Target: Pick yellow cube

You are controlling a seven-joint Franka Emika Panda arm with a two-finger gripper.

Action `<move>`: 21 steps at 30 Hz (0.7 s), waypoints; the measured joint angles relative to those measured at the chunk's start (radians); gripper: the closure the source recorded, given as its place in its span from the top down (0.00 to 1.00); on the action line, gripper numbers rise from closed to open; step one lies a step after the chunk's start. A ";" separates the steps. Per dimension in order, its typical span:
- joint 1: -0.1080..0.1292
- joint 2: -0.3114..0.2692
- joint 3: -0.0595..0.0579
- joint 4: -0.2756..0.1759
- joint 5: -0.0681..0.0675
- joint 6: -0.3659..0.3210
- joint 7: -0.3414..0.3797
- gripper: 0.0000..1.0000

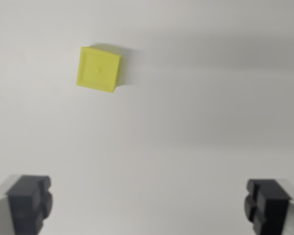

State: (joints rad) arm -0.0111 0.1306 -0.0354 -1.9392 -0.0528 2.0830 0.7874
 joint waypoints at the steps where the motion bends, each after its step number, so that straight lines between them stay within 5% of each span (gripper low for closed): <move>1: 0.000 0.000 0.000 0.000 0.000 0.000 0.000 1.00; 21: 0.014 0.044 0.000 -0.032 0.006 0.073 0.052 1.00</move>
State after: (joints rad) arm 0.0026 0.1747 -0.0354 -1.9711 -0.0466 2.1563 0.8398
